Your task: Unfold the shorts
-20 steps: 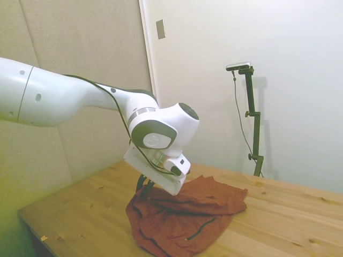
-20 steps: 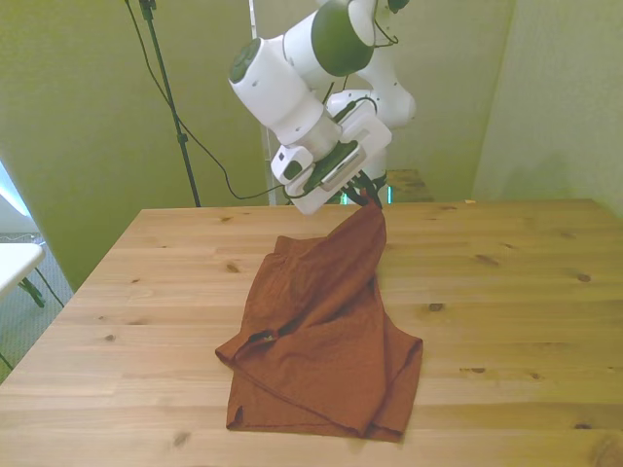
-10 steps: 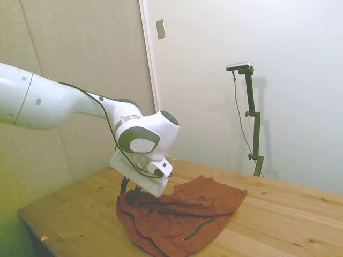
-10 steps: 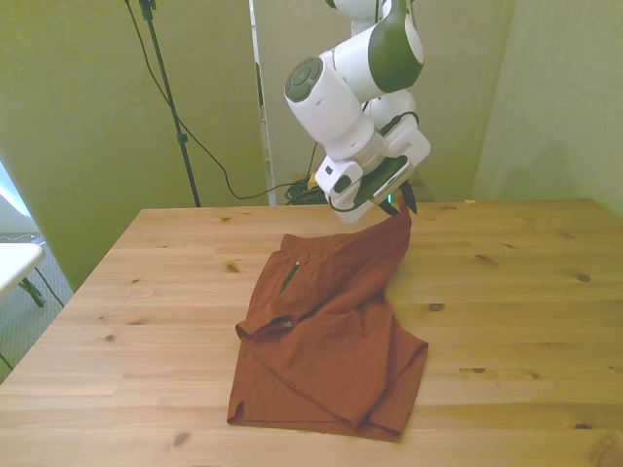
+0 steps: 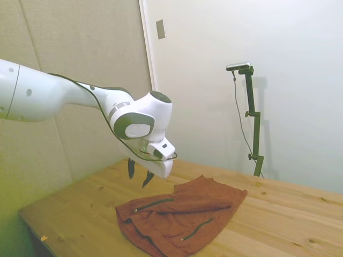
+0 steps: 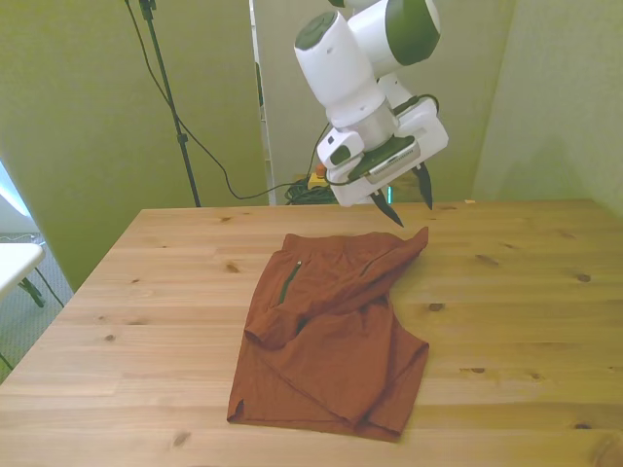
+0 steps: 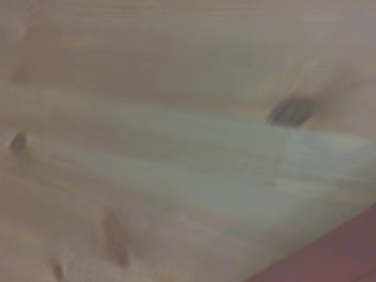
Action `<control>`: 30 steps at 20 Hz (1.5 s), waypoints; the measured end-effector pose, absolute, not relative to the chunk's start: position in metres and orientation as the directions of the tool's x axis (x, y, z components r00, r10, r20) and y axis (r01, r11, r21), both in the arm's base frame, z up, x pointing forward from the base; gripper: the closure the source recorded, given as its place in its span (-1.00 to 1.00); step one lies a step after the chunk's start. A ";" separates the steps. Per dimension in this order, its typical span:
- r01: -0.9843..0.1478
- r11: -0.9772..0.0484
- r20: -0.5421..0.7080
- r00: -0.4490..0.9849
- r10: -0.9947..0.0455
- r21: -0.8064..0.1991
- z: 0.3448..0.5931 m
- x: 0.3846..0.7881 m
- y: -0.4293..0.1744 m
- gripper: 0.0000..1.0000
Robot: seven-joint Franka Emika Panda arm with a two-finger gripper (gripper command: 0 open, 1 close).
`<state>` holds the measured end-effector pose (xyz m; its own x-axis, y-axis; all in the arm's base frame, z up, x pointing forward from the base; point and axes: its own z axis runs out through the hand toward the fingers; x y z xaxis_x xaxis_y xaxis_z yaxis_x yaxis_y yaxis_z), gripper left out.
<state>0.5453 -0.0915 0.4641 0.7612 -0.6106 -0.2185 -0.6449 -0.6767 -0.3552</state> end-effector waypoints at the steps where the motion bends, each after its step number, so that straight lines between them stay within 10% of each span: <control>1: -0.668 -0.658 -0.185 0.737 -0.650 -0.348 0.466 0.553 -0.104 -1.00; 16: -0.973 -0.172 0.065 0.164 -0.984 -0.151 0.413 0.656 -0.240 -1.00; 30: -0.984 -0.158 0.072 0.152 -0.986 -0.077 0.378 0.685 -0.247 -1.00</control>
